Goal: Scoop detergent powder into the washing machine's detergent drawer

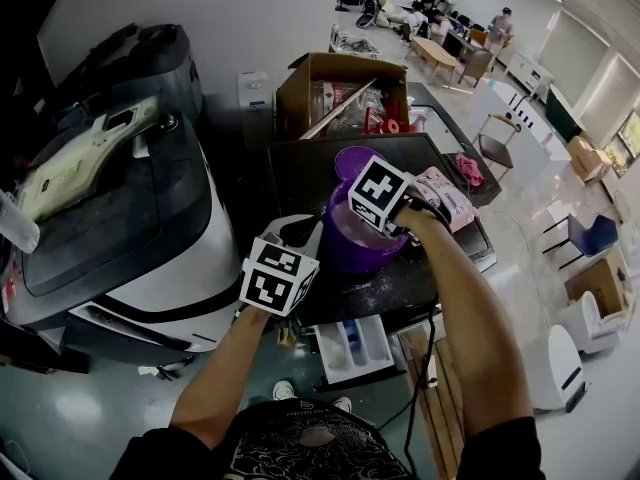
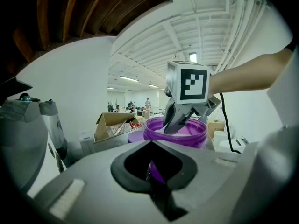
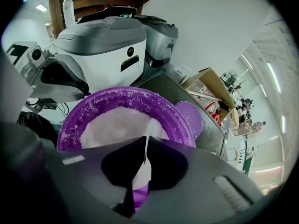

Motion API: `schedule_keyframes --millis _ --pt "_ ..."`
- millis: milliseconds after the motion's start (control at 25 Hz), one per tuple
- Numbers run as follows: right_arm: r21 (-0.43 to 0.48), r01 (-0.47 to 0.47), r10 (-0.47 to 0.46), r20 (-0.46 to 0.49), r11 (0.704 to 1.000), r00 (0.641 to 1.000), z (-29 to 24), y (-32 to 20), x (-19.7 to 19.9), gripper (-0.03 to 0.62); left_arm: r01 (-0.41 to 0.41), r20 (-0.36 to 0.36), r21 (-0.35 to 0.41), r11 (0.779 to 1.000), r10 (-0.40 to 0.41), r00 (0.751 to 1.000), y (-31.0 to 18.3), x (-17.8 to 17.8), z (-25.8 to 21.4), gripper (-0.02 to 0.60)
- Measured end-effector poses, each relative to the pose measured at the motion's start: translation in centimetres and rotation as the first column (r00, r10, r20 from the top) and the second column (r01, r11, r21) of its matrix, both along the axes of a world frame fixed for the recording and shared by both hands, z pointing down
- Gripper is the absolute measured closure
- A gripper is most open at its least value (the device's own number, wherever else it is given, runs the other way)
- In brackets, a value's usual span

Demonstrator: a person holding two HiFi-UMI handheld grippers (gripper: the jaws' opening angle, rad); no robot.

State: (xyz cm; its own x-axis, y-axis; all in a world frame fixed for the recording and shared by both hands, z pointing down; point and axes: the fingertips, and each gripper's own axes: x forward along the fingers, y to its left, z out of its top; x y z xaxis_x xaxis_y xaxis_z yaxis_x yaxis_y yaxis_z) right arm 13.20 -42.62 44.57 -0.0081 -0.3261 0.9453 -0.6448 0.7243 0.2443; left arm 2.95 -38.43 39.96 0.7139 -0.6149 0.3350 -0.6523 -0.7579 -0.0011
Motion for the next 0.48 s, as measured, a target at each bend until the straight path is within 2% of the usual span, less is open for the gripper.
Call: schedule_keyframes --millis 480 --pt "-0.062 0.008 -0.003 0.079 0.998 0.997 0.3 0.8 -1.4 0.560 0.025 0.002 -0.001 1.000 -0.025 1.000 0.1 -0.8 -0.1 0.578"
